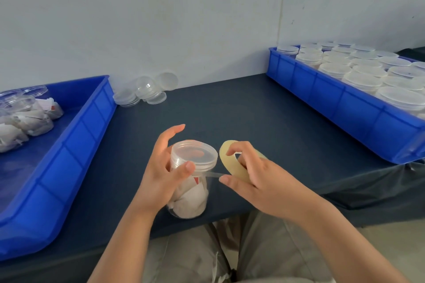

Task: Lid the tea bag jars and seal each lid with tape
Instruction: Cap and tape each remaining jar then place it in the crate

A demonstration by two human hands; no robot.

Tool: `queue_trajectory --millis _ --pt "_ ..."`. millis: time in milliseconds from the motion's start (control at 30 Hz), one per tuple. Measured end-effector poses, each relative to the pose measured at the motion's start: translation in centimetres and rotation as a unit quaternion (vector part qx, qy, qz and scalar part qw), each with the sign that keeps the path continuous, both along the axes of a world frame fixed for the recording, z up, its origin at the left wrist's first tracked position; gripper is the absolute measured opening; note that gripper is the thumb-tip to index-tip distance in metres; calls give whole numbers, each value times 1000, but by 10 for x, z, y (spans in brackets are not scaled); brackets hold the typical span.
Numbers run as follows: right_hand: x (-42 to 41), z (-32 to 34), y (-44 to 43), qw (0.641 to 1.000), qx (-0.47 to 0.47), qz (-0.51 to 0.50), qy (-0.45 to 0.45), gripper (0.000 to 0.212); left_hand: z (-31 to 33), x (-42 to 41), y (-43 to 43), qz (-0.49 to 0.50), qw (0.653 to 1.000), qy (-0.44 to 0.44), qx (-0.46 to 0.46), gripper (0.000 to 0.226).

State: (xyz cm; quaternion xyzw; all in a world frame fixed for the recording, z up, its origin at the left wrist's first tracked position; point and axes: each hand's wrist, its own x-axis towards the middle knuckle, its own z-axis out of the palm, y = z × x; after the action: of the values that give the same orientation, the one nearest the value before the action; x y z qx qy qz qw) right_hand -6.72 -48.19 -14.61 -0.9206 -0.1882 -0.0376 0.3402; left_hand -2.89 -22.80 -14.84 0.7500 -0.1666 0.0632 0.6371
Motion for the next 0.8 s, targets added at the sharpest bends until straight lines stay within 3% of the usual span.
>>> queue_trajectory --millis 67,167,267,400,500,667,800 --pt "1 2 -3 1000 3 13 13 29 0 2 2 -26 1000 -4 -7 84" --pt "-2 4 -1 999 14 36 7 12 2 5 0 -71 997 -15 6 59" --pt "-5 4 3 999 23 21 -11 9 7 1 -4 -83 995 -17 46 41" --pt "-7 7 3 999 10 -18 -49 12 16 -8 -9 2 986 -56 160 53" --pt "-9 8 5 998 -17 -32 -45 21 22 -15 -14 51 977 -66 197 50" --pt "-13 11 7 998 -27 -27 -43 19 18 -23 -28 108 978 -51 173 68" --pt "-14 13 5 1000 -14 10 -9 27 14 -21 -29 127 980 -65 139 62"
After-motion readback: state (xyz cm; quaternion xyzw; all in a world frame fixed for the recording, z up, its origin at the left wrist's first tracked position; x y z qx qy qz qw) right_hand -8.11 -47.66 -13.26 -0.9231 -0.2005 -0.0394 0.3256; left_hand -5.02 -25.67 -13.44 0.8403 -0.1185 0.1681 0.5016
